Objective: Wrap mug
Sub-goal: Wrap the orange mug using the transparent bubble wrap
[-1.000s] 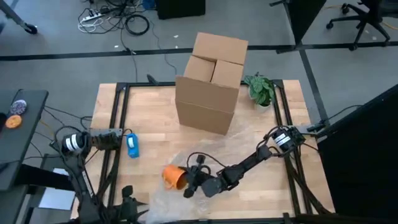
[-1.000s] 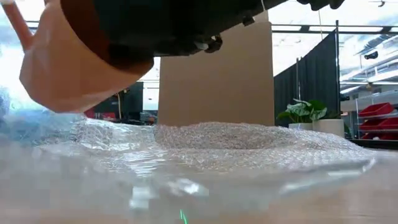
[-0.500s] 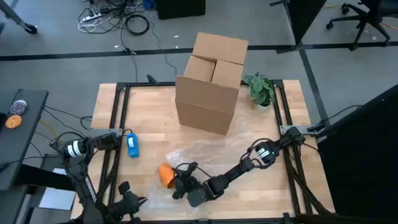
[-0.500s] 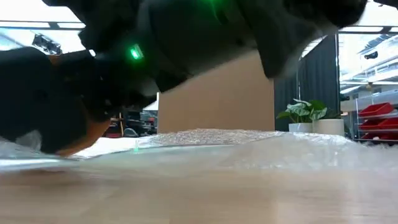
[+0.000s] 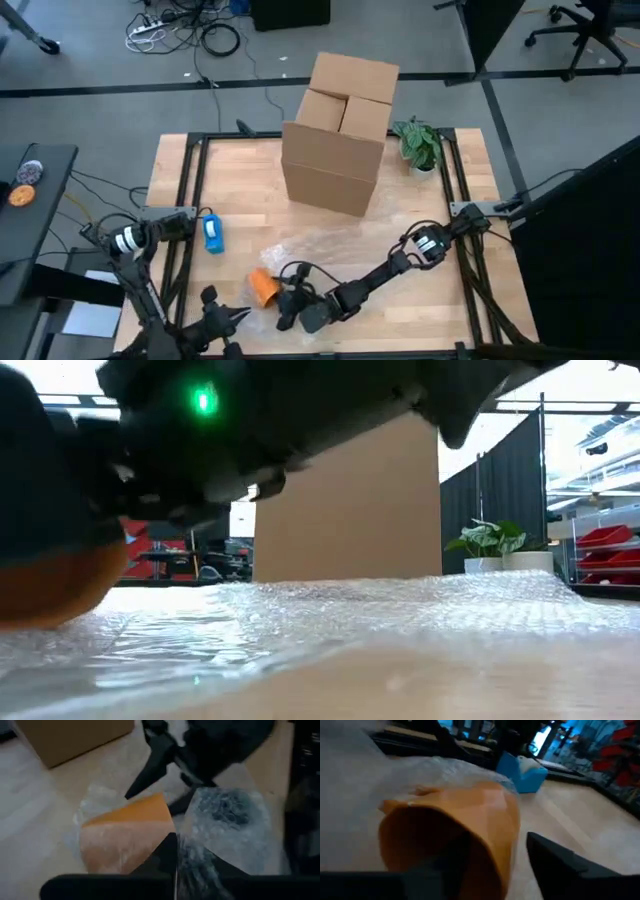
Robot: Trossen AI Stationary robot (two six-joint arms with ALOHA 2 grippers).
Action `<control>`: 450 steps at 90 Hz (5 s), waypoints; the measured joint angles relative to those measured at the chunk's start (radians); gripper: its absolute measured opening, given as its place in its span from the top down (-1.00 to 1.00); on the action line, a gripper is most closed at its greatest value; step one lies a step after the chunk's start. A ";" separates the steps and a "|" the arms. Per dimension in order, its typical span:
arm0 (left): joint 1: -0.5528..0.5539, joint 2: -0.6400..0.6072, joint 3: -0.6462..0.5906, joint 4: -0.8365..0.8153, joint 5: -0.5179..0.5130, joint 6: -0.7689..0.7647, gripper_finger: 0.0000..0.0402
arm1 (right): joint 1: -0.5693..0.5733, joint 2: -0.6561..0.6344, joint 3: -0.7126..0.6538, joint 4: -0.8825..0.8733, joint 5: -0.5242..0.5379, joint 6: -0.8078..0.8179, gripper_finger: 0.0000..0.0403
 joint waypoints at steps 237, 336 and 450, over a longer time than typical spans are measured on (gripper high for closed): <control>0.211 -0.096 -0.226 0.060 0.123 0.282 0.64 | -0.114 -0.019 -0.009 -0.028 -0.278 0.178 1.00; 0.217 -0.093 -0.220 0.028 0.136 0.283 0.65 | 0.106 -0.241 -0.008 -0.318 -0.169 0.174 1.00; 0.213 -0.095 -0.223 0.148 0.065 0.365 0.65 | -0.051 0.079 -0.008 0.210 -0.232 0.180 1.00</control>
